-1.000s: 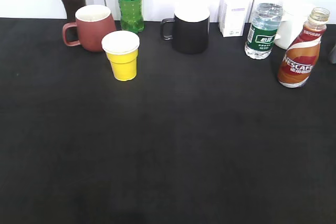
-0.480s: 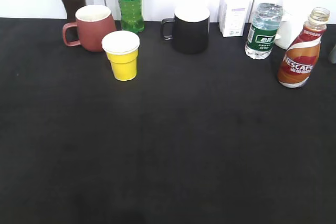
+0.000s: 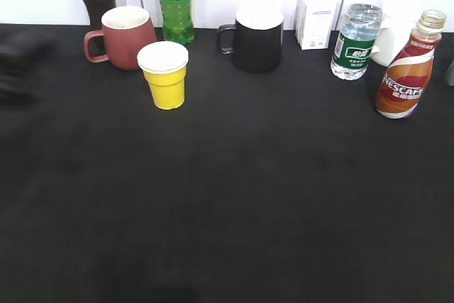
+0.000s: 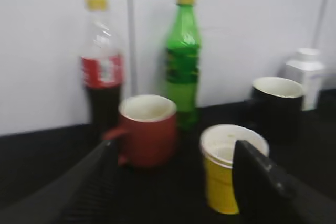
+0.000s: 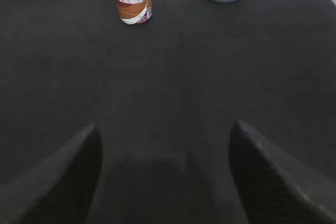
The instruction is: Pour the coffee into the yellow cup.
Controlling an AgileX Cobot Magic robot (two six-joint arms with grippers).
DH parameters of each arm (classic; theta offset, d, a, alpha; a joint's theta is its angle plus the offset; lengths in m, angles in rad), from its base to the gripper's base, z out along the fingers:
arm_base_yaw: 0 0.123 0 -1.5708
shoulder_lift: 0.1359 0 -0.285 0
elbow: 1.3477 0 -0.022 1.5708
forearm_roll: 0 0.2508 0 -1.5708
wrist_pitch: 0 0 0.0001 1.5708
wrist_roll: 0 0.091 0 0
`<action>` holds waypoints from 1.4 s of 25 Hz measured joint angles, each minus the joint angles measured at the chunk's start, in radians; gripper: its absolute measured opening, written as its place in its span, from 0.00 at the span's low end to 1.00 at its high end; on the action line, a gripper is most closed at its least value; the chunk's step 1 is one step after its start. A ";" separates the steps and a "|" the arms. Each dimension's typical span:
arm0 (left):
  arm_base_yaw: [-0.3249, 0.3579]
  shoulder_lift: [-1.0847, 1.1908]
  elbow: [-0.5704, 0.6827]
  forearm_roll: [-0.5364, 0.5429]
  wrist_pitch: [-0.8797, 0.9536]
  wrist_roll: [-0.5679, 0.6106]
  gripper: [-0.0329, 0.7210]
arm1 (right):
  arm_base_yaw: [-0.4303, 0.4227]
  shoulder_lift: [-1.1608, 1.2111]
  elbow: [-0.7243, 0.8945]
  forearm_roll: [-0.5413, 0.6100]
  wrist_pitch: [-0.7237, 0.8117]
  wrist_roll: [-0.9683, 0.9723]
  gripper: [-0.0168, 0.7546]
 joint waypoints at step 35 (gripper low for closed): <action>-0.120 0.918 -0.793 1.218 -0.217 -0.685 0.64 | 0.000 0.000 0.000 0.000 -0.001 0.000 0.78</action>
